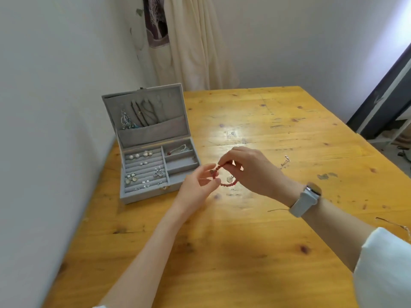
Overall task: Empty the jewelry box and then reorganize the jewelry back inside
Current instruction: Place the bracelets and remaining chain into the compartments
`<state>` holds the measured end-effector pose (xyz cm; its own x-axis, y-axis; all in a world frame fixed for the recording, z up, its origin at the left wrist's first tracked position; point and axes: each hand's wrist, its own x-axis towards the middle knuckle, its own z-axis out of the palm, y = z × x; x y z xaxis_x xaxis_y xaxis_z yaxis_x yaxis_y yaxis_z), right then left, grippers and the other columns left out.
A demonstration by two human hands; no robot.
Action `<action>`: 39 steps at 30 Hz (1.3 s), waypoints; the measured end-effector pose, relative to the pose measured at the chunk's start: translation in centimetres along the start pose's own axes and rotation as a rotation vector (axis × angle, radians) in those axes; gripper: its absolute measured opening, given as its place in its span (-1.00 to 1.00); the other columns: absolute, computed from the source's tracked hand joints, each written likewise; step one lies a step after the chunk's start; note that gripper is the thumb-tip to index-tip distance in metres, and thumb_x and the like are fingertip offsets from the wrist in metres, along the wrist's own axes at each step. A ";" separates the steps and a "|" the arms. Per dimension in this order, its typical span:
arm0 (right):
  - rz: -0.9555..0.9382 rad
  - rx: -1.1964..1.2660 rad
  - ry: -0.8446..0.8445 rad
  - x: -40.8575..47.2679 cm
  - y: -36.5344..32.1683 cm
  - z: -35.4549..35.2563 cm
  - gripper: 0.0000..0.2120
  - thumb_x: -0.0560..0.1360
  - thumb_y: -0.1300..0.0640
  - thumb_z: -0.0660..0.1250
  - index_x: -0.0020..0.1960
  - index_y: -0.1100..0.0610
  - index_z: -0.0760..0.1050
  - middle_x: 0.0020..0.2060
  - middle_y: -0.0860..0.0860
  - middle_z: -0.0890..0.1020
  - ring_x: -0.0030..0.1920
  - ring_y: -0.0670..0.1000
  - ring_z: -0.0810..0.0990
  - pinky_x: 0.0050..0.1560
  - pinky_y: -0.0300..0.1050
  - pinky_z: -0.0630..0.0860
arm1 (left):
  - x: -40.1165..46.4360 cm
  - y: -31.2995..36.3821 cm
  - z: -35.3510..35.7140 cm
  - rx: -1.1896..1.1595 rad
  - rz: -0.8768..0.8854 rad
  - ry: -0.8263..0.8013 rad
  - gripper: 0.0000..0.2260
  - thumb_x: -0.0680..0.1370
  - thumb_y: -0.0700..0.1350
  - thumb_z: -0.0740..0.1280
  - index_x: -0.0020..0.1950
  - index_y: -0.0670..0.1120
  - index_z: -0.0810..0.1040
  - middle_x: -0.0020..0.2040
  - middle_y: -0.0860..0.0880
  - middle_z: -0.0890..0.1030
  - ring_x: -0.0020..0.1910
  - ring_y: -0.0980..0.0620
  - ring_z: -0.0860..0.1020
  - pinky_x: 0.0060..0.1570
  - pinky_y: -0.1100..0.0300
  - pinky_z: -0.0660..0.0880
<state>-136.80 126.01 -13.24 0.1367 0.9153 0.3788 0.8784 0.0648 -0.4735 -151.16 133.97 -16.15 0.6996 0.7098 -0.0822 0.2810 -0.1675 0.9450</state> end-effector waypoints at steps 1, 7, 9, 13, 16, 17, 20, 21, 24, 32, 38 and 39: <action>0.041 0.126 0.039 0.9 -0.3 0.1 -0.89 0.48 0.28 0.29 -0.06 0.17 0.58 -0.25 -0.06 0.57 -0.28 -0.05 0.46 -0.22 -0.29 0.41 | 0.1 0.1 -0.7 -0.035 -0.019 -0.015 -0.79 0.51 -0.13 0.33 0.14 0.01 0.50 0.02 0.03 0.62 -0.02 0.12 0.57 -0.02 0.24 0.50; 0.293 0.430 0.091 6.1 0.5 2.8 -0.81 0.44 0.35 0.27 -0.18 0.07 0.52 -0.32 -0.05 0.54 -0.35 0.01 0.55 -0.24 -0.14 0.53 | 2.1 0.3 -4.8 -0.196 -0.050 0.240 -0.93 0.51 -0.17 0.33 -0.01 -0.10 0.52 -0.22 -0.02 0.66 -0.31 0.16 0.59 -0.29 0.36 0.50; 0.345 0.448 0.087 7.9 0.9 4.4 -0.78 0.43 0.35 0.26 -0.22 0.05 0.49 -0.31 0.01 0.55 -0.42 -0.07 0.55 -0.26 -0.20 0.52 | 3.7 -0.2 -6.3 -0.062 -0.013 0.360 -0.87 0.50 -0.13 0.35 0.00 -0.08 0.46 -0.24 -0.02 0.65 -0.25 0.08 0.59 -0.18 0.23 0.50; 0.360 0.365 0.126 11.6 1.4 7.9 -0.88 0.44 0.29 0.29 -0.15 0.10 0.53 -0.25 0.01 0.58 -0.27 -0.04 0.51 -0.17 -0.19 0.43 | 7.6 -1.7 -8.6 0.362 0.049 0.550 -0.91 0.49 -0.06 0.35 -0.09 -0.01 0.46 -0.22 0.03 0.62 -0.17 0.02 0.56 -0.19 0.17 0.43; 0.325 0.205 0.127 13.0 1.9 10.0 -0.91 0.47 0.22 0.29 -0.05 0.14 0.53 -0.17 -0.02 0.58 -0.16 -0.09 0.41 -0.18 -0.20 0.33 | 9.8 -3.0 -9.6 0.644 0.049 0.593 -0.88 0.52 -0.02 0.30 -0.01 -0.03 0.50 -0.11 -0.09 0.59 -0.10 -0.08 0.52 -0.16 0.12 0.41; 0.311 0.153 0.119 13.2 2.1 10.4 -0.90 0.48 0.20 0.28 -0.03 0.14 0.52 -0.17 -0.05 0.57 -0.13 -0.09 0.38 -0.18 -0.19 0.33 | 10.1 -3.4 -9.7 0.714 0.050 0.589 -0.86 0.52 -0.02 0.29 0.02 -0.04 0.51 -0.09 -0.11 0.57 -0.07 -0.10 0.51 -0.13 0.10 0.40; 0.240 -0.023 0.056 13.1 2.6 11.1 -0.87 0.50 0.19 0.24 0.00 0.16 0.53 -0.13 -0.04 0.54 0.01 0.00 0.38 -0.15 -0.11 0.41 | 10.4 -4.3 -9.3 0.904 0.128 0.545 -0.85 0.53 -0.07 0.28 0.03 -0.09 0.55 -0.06 -0.09 0.56 -0.01 -0.08 0.44 -0.06 0.10 0.36; 0.199 -0.100 0.028 13.0 2.7 11.3 -0.85 0.50 0.20 0.23 -0.01 0.18 0.54 -0.05 0.02 0.53 0.05 0.05 0.37 -0.13 -0.11 0.41 | 10.4 -4.6 -9.1 0.978 0.153 0.528 -0.84 0.52 -0.08 0.28 0.02 -0.12 0.57 -0.05 -0.09 0.55 0.00 -0.08 0.42 -0.05 0.10 0.35; 0.123 -0.251 -0.025 12.9 2.9 11.3 -0.79 0.50 0.19 0.18 0.00 0.22 0.56 0.04 0.12 0.48 0.08 0.13 0.36 -0.10 -0.11 0.38 | 10.3 -5.1 -9.0 1.059 0.153 0.532 -0.80 0.50 -0.07 0.29 -0.03 -0.15 0.63 -0.03 -0.11 0.49 0.02 -0.10 0.39 -0.04 0.05 0.33; 0.068 -0.357 -0.156 12.1 3.6 10.7 -0.66 0.55 0.06 0.08 0.19 0.14 0.50 0.26 0.05 0.36 0.29 0.10 0.23 0.15 0.01 0.34 | 8.9 -4.3 -9.5 1.292 -0.012 0.254 -0.58 0.56 0.19 0.03 0.31 0.06 0.44 0.41 -0.07 0.22 0.35 -0.10 0.13 0.22 -0.04 0.19; 0.086 -0.271 -0.204 11.8 3.5 10.0 -0.66 0.57 0.07 0.06 0.26 0.14 0.43 0.31 0.06 0.36 0.35 0.09 0.21 0.22 0.04 0.31 | 8.6 -3.1 -9.4 1.248 -0.030 0.250 -0.60 0.58 0.13 0.05 0.34 0.03 0.40 0.40 -0.09 0.25 0.35 -0.10 0.16 0.25 -0.06 0.18; 0.110 -0.190 -0.155 11.5 3.5 9.7 -0.68 0.57 0.09 0.08 0.26 0.15 0.42 0.30 0.07 0.39 0.33 0.09 0.25 0.24 0.03 0.32 | 8.4 -3.0 -9.3 1.204 -0.019 0.281 -0.61 0.58 0.11 0.08 0.35 0.03 0.39 0.39 -0.08 0.27 0.35 -0.09 0.17 0.25 -0.06 0.18</action>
<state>-136.57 140.61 -18.26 0.1770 0.9637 0.2001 0.9343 -0.1006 -0.3421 -152.26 146.78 -16.68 0.5655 0.8162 0.1185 0.8187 -0.5729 0.0390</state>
